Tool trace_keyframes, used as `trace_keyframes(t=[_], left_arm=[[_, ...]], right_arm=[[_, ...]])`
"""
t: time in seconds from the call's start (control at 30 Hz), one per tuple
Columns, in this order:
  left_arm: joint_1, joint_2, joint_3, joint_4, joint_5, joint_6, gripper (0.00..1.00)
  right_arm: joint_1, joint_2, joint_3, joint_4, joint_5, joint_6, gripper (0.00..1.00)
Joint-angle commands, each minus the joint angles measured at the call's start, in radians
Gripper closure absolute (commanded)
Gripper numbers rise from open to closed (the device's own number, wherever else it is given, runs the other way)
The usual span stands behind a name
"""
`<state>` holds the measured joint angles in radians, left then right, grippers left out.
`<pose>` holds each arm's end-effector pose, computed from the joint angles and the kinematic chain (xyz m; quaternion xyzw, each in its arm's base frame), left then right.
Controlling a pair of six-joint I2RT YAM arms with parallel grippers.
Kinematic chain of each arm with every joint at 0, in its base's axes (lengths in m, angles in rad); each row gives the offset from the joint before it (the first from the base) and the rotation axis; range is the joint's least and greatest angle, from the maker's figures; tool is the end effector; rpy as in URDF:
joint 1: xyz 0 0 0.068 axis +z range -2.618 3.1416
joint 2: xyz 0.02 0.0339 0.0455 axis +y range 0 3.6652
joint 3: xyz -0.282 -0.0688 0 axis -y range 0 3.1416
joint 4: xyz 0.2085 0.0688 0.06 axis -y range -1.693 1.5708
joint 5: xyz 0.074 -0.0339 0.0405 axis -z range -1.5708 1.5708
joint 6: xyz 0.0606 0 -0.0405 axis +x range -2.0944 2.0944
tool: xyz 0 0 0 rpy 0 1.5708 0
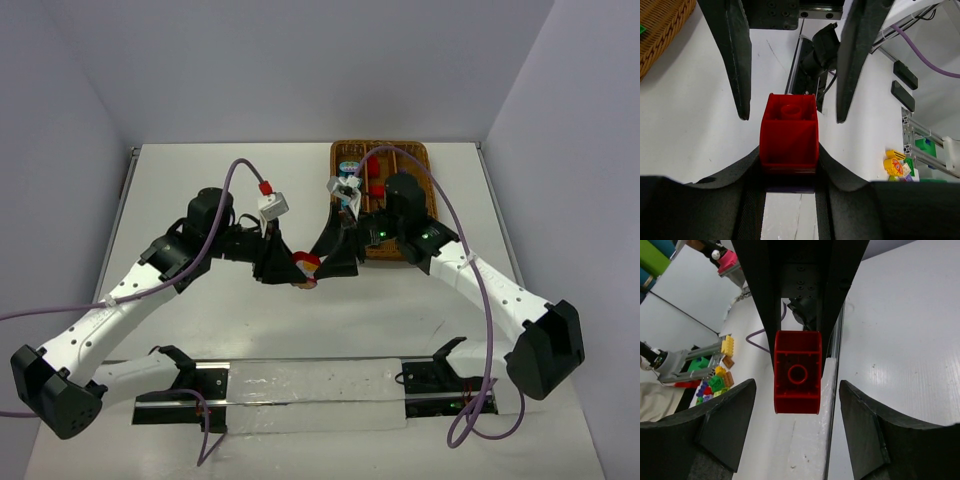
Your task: Sort the legos into containers by color
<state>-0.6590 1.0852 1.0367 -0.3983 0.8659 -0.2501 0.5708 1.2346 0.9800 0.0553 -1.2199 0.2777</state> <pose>0.1312 -0.1600 0.3638 0.3749 0.7067 -0.5313 0.2787 0.1685 0.1758 0.3665 -0.4515 0.5746 0.6177 0.2906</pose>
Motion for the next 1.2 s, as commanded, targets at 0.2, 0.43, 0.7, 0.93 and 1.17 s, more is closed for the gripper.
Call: trace_keyframes(t=[0.2,0.43,0.7,0.93,1.17], left_arm=[[0.006,-0.022,0.018,0.054,0.026,0.018,1.00],[0.006,-0.033,0.019,0.045,0.005,0.023,1.00],[0.006,-0.030,0.023,0.045,-0.067,0.011,0.57],[0.009,-0.045,0.020,0.046,-0.060,0.014,0.01],[0.024,-0.048,0.011,0.040,-0.080,0.009,0.01]], right_arm=[[0.023,0.023,0.065,0.049,0.000,0.026,0.62],[0.026,0.026,0.046,0.045,0.009,0.031,1.00],[0.026,-0.001,0.023,0.050,0.065,0.044,1.00],[0.024,-0.008,0.010,0.063,0.107,0.060,1.00],[0.008,-0.008,-0.003,0.109,0.144,0.109,1.00]])
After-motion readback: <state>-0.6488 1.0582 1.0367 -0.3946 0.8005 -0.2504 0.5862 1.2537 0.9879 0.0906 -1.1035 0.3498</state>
